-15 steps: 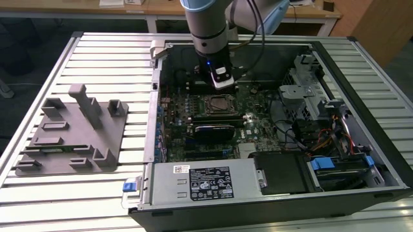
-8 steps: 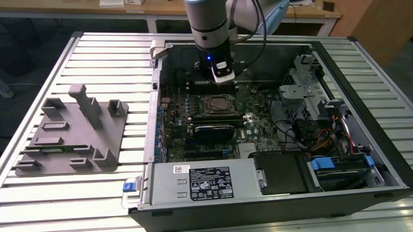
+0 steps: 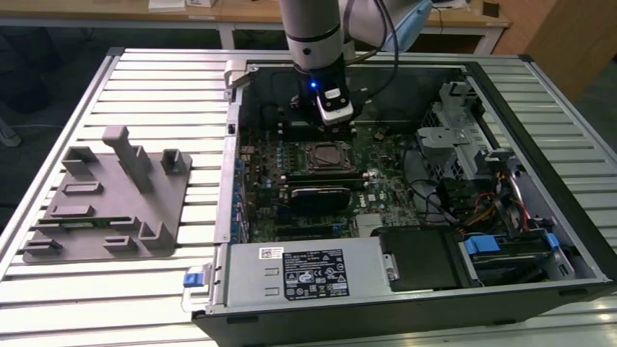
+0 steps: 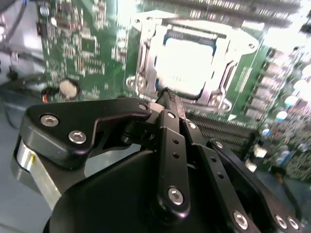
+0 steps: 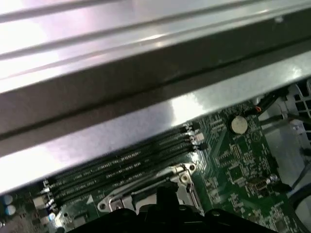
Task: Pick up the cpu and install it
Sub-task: 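Install the first cpu locking lever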
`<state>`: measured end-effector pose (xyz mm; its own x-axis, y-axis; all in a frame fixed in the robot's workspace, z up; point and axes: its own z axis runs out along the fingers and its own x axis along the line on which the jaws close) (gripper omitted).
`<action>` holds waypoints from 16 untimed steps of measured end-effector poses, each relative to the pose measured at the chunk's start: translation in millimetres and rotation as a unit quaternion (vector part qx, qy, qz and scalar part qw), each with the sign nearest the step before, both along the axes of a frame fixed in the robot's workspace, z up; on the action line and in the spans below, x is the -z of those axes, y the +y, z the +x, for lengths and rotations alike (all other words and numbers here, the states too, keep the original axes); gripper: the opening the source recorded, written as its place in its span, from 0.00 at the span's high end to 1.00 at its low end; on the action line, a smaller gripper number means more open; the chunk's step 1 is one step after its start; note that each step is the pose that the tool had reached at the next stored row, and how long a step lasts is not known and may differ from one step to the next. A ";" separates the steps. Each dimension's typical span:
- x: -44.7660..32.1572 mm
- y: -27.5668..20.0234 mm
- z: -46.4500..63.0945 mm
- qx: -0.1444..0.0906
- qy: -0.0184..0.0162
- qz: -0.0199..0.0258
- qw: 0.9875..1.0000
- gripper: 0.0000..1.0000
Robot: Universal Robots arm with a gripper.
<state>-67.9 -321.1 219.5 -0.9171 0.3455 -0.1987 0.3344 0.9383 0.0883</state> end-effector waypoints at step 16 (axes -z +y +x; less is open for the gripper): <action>0.0 -1.7 9.3 0.001 0.028 -0.025 0.999 0.89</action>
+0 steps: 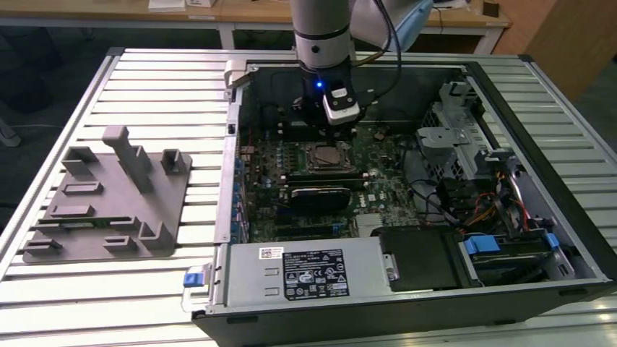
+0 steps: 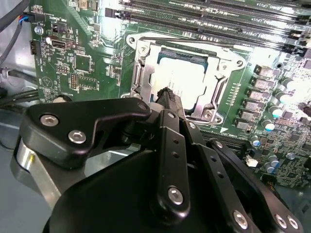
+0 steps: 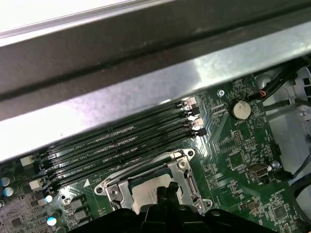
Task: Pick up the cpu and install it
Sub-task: 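Install the first cpu locking lever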
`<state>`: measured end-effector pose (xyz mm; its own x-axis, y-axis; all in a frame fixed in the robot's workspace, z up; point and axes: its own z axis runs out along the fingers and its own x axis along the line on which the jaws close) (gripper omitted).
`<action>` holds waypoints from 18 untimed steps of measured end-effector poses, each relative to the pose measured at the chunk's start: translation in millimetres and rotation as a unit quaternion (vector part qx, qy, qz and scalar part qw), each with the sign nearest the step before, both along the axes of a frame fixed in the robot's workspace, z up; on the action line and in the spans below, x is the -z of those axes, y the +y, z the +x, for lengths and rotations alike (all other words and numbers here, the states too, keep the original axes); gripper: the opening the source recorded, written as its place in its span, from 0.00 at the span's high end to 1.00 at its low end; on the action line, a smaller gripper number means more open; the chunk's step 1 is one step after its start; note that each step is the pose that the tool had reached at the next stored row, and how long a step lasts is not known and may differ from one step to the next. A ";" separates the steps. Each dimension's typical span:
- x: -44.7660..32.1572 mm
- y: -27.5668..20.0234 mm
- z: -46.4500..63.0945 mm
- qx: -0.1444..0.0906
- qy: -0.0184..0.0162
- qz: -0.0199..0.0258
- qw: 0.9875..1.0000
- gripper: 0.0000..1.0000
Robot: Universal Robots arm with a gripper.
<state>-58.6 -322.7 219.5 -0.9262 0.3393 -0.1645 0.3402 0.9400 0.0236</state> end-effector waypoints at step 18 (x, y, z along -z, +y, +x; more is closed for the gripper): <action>1.1 -0.6 7.8 -0.015 0.034 0.000 0.999 0.89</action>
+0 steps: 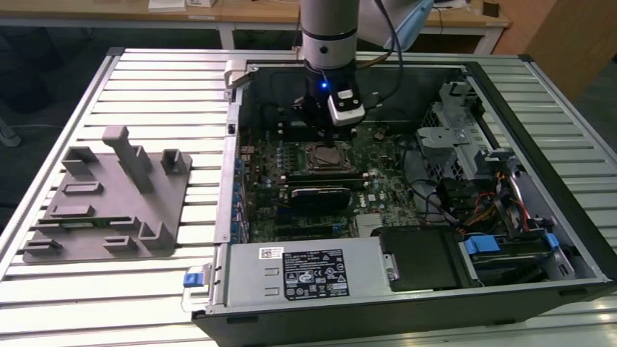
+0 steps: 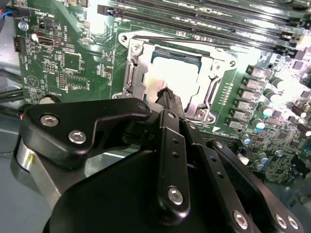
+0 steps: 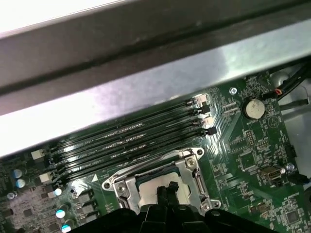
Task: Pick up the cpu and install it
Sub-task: 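Install the first cpu locking lever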
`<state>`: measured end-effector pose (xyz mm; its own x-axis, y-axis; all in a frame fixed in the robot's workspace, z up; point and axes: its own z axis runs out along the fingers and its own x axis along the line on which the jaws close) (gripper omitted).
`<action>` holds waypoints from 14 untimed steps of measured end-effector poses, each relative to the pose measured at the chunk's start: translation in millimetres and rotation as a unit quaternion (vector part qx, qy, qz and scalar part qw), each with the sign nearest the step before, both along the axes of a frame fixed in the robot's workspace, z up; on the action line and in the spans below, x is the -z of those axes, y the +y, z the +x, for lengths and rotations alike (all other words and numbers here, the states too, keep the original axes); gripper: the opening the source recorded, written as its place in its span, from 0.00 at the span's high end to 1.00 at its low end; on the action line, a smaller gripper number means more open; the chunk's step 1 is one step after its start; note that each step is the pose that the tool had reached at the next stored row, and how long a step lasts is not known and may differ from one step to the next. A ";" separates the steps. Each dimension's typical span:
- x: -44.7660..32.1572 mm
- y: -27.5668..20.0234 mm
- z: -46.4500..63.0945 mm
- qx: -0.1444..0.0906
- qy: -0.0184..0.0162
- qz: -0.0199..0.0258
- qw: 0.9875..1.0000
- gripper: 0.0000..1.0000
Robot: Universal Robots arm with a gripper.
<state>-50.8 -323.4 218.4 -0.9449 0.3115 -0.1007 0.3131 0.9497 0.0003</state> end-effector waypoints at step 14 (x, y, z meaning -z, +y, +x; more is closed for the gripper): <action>0.5 -2.3 0.5 -0.025 0.000 0.000 1.000 0.89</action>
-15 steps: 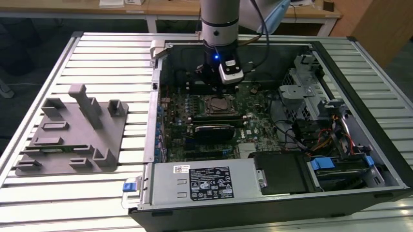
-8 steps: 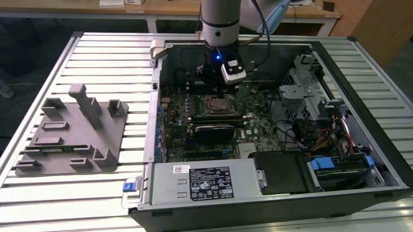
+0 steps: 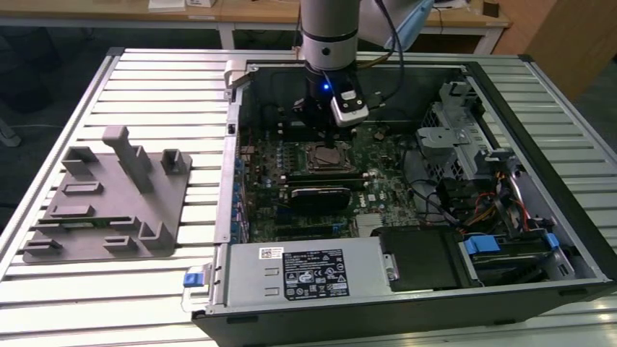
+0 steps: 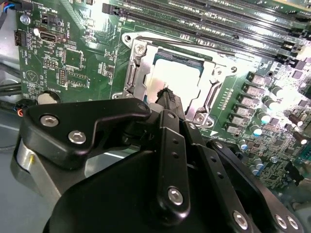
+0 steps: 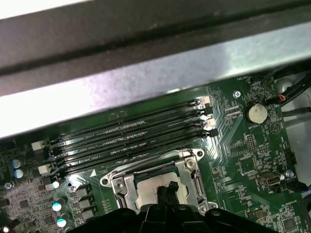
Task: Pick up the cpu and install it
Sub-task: 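Install the first cpu locking lever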
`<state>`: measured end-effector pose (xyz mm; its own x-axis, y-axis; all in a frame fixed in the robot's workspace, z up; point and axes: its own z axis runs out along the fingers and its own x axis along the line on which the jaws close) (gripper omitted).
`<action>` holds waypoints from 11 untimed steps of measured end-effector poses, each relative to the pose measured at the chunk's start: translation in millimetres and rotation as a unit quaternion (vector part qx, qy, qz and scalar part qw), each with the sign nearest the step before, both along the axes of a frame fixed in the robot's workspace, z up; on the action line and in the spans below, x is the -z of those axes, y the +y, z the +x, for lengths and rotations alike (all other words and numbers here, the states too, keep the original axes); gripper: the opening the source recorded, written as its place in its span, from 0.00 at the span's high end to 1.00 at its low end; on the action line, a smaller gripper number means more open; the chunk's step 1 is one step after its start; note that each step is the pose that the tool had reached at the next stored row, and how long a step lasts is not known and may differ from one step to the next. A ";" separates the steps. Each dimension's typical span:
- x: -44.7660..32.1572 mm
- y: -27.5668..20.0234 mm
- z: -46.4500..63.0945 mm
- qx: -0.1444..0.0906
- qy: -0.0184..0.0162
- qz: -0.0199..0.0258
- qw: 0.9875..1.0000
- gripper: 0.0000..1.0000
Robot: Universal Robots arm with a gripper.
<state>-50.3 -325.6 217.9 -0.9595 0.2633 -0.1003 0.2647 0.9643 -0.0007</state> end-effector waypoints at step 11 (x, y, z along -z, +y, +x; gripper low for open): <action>0.6 -0.1 0.2 0.000 0.027 0.000 1.000 0.89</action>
